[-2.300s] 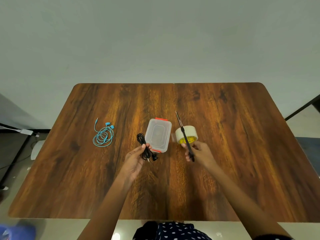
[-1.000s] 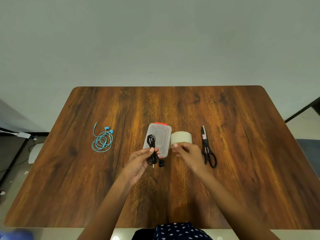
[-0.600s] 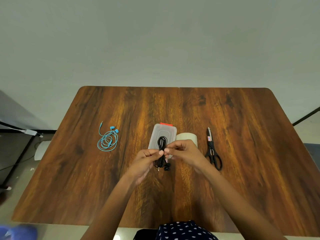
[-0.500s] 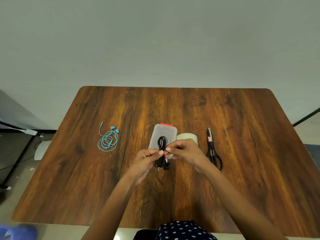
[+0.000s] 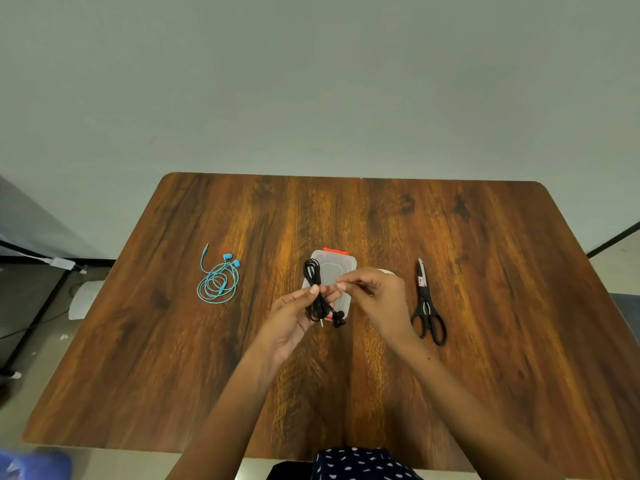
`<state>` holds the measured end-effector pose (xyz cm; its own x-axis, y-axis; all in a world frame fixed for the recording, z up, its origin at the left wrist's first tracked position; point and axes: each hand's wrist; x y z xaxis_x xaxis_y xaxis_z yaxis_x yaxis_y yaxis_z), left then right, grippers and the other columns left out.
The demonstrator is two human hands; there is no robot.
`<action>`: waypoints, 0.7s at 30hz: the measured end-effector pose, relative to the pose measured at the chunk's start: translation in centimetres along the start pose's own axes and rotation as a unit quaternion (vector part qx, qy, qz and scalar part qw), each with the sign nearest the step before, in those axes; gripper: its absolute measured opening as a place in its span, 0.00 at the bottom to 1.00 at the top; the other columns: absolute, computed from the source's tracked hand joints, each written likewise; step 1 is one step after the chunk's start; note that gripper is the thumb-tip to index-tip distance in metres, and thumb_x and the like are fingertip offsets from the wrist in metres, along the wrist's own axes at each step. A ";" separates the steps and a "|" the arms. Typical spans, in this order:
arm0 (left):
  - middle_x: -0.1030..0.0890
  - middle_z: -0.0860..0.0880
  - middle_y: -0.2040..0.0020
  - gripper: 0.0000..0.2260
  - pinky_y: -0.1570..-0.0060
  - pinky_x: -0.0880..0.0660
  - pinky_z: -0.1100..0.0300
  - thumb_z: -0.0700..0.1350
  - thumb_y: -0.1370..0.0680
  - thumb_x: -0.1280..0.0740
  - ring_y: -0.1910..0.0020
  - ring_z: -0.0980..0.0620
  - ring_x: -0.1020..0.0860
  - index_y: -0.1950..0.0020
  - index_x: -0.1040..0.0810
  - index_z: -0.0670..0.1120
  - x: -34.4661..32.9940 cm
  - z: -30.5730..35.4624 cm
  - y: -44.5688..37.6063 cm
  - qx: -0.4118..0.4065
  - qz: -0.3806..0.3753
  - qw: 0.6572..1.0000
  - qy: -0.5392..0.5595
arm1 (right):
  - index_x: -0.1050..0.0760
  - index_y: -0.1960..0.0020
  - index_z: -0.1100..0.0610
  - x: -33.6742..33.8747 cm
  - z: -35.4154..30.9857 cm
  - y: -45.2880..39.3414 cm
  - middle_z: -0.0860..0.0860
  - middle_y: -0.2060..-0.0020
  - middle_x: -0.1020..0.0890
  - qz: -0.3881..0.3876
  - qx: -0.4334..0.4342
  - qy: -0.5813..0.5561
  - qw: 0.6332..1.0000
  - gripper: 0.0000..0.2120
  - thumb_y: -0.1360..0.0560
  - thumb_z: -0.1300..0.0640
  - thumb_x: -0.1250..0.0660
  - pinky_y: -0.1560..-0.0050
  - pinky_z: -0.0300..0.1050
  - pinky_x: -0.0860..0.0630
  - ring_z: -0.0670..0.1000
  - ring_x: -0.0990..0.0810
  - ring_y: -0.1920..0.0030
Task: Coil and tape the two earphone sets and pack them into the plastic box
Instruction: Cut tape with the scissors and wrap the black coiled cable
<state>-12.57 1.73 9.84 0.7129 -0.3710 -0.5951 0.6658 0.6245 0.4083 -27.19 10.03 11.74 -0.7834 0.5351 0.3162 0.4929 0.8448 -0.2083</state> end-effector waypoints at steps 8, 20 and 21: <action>0.18 0.39 0.45 0.12 0.52 0.20 0.60 0.41 0.25 0.34 0.45 0.46 0.18 0.46 0.20 0.35 -1.3 1.1 -0.8 -0.025 0.023 0.999 0.028 | 0.16 0.55 0.58 0.2 -0.5 0.4 0.49 0.58 0.15 0.061 0.041 -0.017 0.997 0.04 0.29 0.64 0.28 0.52 0.44 0.21 0.47 0.17 0.54; 0.15 0.42 0.60 0.08 0.57 0.20 0.60 0.41 0.21 0.35 0.59 0.48 0.16 0.57 0.17 0.42 -2.6 -0.7 0.1 -0.123 0.123 0.974 -0.147 | 0.17 0.52 0.56 1.3 -1.7 -0.2 0.52 0.57 0.14 0.123 -0.211 -0.244 0.938 0.10 0.32 0.66 0.26 0.60 0.32 0.23 0.45 0.16 0.55; 0.15 0.41 0.60 0.09 0.57 0.20 0.59 0.41 0.21 0.35 0.59 0.48 0.16 0.57 0.17 0.42 -2.7 -0.9 0.1 -0.134 0.126 0.970 -0.159 | 0.17 0.52 0.57 1.2 -1.9 -0.1 0.53 0.56 0.14 0.117 -0.230 -0.261 0.930 0.10 0.32 0.65 0.26 0.60 0.33 0.23 0.45 0.16 0.54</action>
<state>-14.62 3.41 10.89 0.9061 -0.3490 -0.2391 0.4102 0.8633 0.2940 -27.49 10.59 13.87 -0.6528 0.7293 -0.2048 0.6886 0.6840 0.2407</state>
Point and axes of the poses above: each hand's wrist, its own y-axis away from the middle knuckle, its own x-axis out of the back of the hand, z = x × y
